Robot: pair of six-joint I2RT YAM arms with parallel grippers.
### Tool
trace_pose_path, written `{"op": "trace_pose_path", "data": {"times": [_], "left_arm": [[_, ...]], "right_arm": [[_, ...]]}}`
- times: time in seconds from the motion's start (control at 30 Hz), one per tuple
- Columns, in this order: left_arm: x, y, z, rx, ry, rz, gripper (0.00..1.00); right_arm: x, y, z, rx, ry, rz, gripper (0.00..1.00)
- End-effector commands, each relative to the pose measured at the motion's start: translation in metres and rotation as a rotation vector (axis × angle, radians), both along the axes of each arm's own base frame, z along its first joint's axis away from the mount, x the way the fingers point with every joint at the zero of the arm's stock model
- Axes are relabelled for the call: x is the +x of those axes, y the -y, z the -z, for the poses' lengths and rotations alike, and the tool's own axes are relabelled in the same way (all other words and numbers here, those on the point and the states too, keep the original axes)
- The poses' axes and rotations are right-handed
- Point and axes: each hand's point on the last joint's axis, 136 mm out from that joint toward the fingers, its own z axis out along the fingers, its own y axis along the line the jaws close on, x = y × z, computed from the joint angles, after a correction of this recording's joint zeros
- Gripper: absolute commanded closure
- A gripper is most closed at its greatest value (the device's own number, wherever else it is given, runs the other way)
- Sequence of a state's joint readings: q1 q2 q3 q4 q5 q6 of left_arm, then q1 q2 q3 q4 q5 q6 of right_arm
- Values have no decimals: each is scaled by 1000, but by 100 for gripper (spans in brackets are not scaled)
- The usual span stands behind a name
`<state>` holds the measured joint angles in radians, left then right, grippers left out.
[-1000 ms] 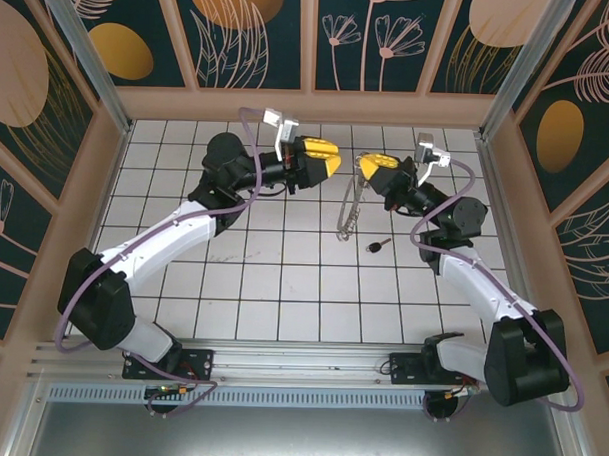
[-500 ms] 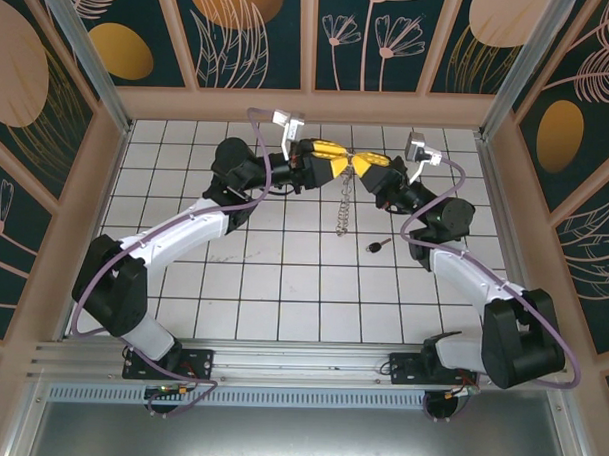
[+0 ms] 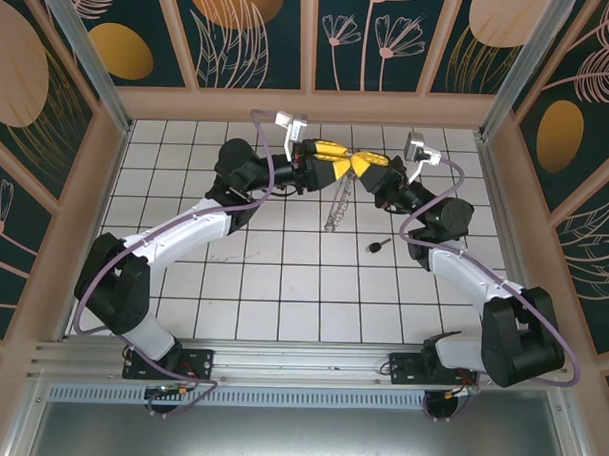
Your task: Put the keys on the keyring
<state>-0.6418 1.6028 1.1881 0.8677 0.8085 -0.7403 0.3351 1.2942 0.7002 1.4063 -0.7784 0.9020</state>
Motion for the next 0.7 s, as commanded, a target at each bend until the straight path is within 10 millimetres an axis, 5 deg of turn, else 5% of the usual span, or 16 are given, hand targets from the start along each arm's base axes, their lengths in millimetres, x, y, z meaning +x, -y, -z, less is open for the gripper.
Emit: {"op": "trace_pose_path", "data": {"times": [0.0, 0.2, 0.67], "left_arm": [[-4, -11, -16, -17, 59, -87, 47], [-5, -24, -26, -19, 89, -172, 42], [-16, -7, -18, -23, 49, 5, 57]], "right_arm": [[-13, 7, -27, 44, 97, 26, 100], [-13, 8, -26, 45, 90, 38, 100], [-14, 7, -27, 45, 92, 27, 100]]}}
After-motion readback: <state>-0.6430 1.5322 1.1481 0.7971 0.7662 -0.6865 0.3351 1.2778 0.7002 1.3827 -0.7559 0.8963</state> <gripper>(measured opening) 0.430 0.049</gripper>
